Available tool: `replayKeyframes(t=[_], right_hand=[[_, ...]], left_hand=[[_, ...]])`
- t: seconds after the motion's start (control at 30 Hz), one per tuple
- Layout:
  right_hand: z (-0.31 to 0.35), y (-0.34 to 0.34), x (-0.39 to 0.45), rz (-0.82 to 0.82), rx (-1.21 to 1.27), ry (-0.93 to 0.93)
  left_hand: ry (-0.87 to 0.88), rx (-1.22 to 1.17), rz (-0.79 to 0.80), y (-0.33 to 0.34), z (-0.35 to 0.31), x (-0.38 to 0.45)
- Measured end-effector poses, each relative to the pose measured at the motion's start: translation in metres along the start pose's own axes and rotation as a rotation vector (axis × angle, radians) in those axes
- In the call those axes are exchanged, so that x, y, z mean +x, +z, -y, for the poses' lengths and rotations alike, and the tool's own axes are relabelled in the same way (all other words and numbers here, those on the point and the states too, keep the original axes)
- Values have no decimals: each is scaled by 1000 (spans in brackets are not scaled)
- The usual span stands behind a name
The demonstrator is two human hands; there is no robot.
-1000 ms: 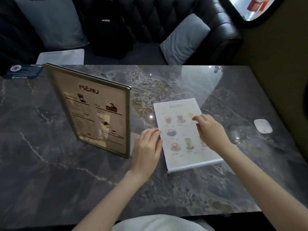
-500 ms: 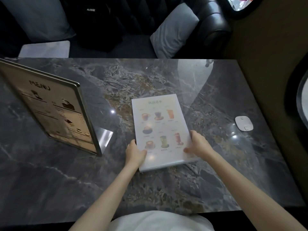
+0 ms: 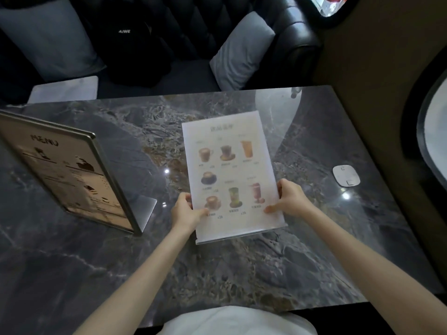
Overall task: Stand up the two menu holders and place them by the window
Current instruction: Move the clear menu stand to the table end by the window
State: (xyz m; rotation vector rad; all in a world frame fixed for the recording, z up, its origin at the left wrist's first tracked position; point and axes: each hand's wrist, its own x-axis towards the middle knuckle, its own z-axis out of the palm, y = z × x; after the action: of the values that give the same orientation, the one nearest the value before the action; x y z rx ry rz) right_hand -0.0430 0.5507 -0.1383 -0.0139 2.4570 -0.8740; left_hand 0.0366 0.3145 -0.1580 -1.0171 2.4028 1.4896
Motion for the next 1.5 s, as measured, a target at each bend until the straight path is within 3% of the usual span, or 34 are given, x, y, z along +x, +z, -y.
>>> replayKeyframes(t=[0.37, 0.63, 1.07, 1.37, 1.5], right_hand=[[-32, -87, -36, -320, 272, -88], [-106, -125, -77, -571, 458, -38], [-212, -110, -114, -948, 445, 128], [-242, -96, -108, -1023, 468, 273], [-248, -92, -100, -1048, 432, 284]], left_hand=[[428, -209, 65, 54, -118, 1], [566, -228, 261, 155, -191, -10], [493, -81, 629, 310, -235, -48], [524, -29, 827, 353, -236, -55], [519, -28, 811, 356, -234, -48]])
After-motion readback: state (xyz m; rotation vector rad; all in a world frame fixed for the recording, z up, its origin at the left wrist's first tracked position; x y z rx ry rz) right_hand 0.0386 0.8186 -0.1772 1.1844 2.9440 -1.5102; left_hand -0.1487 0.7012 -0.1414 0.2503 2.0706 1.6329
